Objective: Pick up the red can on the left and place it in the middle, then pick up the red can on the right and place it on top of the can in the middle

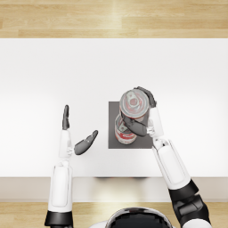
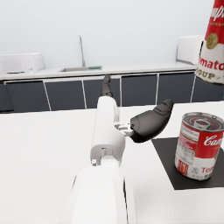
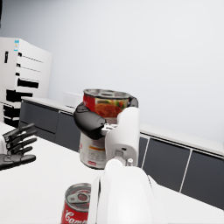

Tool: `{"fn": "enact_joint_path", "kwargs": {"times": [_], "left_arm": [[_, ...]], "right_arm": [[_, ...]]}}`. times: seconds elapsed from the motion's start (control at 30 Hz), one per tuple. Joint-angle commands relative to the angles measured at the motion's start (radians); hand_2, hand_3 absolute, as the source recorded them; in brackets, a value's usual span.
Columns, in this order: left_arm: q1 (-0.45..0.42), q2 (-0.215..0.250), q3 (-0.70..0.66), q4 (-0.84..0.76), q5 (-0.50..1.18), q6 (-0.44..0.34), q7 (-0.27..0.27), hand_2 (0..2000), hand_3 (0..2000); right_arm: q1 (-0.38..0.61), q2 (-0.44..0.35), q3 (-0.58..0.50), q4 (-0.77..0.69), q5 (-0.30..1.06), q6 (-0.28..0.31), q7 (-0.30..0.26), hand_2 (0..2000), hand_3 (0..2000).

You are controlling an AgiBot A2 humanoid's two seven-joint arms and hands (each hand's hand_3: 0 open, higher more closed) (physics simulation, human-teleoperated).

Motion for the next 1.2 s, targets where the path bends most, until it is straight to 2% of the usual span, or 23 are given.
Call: {"fn": "enact_joint_path", "kwargs": {"times": [0.03,0.3,0.43,0.67,0.7,0.73,0.8,0.83,0.93,1.17,1.2], "left_arm": [[-0.022,-0.001,-0.033,0.0,0.0,0.0,0.0,0,0],[-0.04,0.007,-0.02,-0.001,0.0,0.0,0.0,0,0],[-0.049,0.011,-0.019,0.008,0.0,0.0,0.0,0,0],[-0.05,0.019,-0.012,0.024,0.0,0.0,0.0,0,0],[-0.05,0.02,-0.013,0.024,0.0,0.0,0.0,0,0],[-0.052,0.021,-0.013,0.03,0.0,0.0,0.0,0,0],[-0.051,0.024,-0.011,0.027,0.0,0.0,0.0,0,0],[-0.05,0.025,-0.009,0.024,0.0,0.0,0.0,0,0],[-0.044,0.029,-0.005,0.025,0.0,0.0,0.0,0,0],[-0.002,0.043,-0.005,-0.054,0.0,0.0,0.0,0,0],[0.009,0.045,-0.008,-0.061,0.0,0.0,0.0,0,0]], "right_arm": [[0.021,-0.017,0.037,-0.063,0.0,-0.01,-0.008,2000,1520],[-0.016,-0.018,0.074,-0.108,0.0,-0.081,-0.027,2000,1520],[-0.031,-0.02,0.078,-0.128,0.0,-0.091,-0.027,2000,1520],[-0.061,-0.022,0.07,-0.152,0.0,-0.108,0.005,2000,1520],[-0.066,-0.022,0.066,-0.154,0.0,-0.114,0.018,639,1193],[-0.073,-0.02,0.063,-0.148,0.0,-0.125,0.03,0,867],[-0.082,-0.02,0.063,-0.147,0.0,-0.147,0.039,0,213],[-0.084,-0.021,0.061,-0.14,0.0,-0.161,0.04,0,0],[-0.085,-0.028,0.048,-0.094,0.0,-0.183,0.039,0,0],[-0.084,-0.051,-0.052,0.115,0.0,-0.199,0.036,0,0],[0.071,0.209,0.202,0.139,0.0,-0.201,0.036,0,0]]}}
